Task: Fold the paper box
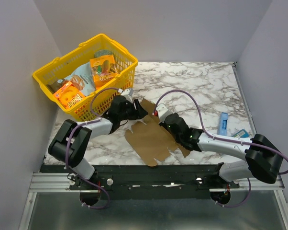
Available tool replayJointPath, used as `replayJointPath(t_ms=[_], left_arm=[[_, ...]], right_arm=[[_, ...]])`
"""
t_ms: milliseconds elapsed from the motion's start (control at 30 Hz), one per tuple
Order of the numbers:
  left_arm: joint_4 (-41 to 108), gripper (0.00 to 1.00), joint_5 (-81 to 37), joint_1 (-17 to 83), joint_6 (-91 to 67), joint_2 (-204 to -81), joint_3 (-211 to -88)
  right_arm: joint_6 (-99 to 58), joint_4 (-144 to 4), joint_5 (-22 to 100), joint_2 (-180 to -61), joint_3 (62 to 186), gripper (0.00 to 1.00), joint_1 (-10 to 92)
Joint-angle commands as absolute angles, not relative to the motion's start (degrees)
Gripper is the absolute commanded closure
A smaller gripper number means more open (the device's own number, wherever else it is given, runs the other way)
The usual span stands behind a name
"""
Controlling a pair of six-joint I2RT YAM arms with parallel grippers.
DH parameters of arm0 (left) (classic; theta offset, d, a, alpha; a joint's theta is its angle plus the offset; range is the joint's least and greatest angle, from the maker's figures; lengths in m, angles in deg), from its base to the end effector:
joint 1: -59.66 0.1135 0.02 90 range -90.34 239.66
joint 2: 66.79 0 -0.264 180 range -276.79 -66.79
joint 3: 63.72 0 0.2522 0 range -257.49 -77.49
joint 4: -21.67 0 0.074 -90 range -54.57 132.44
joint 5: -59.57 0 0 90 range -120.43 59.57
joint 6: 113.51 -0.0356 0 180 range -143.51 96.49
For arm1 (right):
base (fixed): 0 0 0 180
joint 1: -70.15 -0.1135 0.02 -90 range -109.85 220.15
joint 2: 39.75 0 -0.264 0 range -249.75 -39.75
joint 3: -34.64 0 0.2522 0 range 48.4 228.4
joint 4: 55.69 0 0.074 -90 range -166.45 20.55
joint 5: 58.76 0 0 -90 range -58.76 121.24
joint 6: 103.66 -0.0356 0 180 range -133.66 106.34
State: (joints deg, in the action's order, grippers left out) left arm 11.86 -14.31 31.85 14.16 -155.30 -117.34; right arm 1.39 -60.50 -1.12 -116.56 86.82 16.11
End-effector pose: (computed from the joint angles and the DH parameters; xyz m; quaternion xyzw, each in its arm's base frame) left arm 0.2767 -0.1571 0.1873 0.0032 0.8388 -0.3869 0.3830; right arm 0.1796 0.2152 0.2143 -0.3546 0.7628 -0.0652 0.5368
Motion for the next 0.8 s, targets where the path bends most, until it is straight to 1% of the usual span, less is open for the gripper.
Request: replayJointPath(t_ms=[0, 267, 433, 767], left_arm=[[7.0, 0.43, -11.5, 32.8, 14.7, -159.5, -121.9], [5.3, 0.47, -11.6, 32.8, 15.2, -167.7, -127.4], [7.0, 0.49, -12.0, 32.8, 14.6, -172.0, -129.8], [7.2, 0.49, -12.4, 32.8, 13.5, -174.5, -133.4]], right_arm=[[0.8, -59.9, -2.1, -115.6, 88.1, 0.99, 15.8], [0.8, -59.2, -0.4, -114.5, 87.3, 0.99, 15.8], [1.3, -58.5, 0.5, -113.3, 86.5, 0.99, 15.9], [1.8, -58.8, 3.2, -113.1, 86.2, 0.99, 15.8]])
